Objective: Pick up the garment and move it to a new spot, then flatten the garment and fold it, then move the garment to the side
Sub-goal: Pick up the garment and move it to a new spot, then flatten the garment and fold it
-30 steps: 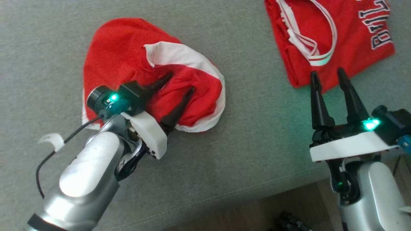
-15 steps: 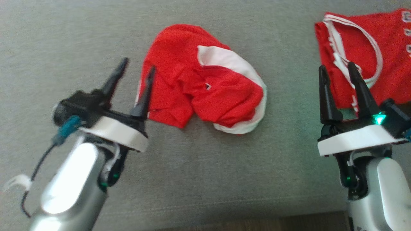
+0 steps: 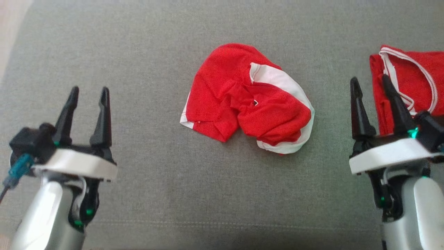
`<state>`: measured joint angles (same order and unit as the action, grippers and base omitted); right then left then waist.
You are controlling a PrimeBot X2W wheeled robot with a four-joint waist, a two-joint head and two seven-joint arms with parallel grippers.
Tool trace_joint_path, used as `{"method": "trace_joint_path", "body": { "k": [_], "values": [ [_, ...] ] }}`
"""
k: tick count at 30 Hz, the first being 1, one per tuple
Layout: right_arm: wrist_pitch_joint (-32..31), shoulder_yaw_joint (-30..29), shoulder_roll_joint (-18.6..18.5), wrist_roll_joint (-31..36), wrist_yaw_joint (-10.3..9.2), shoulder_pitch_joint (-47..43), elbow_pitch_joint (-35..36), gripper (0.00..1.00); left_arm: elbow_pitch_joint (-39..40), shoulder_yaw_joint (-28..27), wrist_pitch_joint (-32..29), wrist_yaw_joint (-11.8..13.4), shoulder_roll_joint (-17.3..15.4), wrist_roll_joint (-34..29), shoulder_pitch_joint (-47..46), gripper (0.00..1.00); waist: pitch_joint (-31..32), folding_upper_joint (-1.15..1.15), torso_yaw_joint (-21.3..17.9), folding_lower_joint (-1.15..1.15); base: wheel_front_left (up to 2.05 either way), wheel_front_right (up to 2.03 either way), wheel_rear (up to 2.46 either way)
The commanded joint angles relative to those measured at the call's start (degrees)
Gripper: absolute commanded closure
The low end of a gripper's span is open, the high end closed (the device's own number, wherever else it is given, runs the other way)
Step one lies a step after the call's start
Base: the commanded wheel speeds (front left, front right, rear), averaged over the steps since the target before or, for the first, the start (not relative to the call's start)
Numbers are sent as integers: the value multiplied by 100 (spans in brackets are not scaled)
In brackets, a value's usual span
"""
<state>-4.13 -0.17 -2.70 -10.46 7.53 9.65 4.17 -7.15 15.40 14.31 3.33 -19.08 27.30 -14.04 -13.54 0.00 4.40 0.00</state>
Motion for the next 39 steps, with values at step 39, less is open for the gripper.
{"method": "trace_joint_path", "body": {
  "k": [39],
  "values": [
    [-292, -20, -18, 82, -4, -807, 305, 0, 954, -18, -296, 211, -322, -219, 1109, 0, 877, 0, -85, 0, 0, 0, 0]
  ]
}}
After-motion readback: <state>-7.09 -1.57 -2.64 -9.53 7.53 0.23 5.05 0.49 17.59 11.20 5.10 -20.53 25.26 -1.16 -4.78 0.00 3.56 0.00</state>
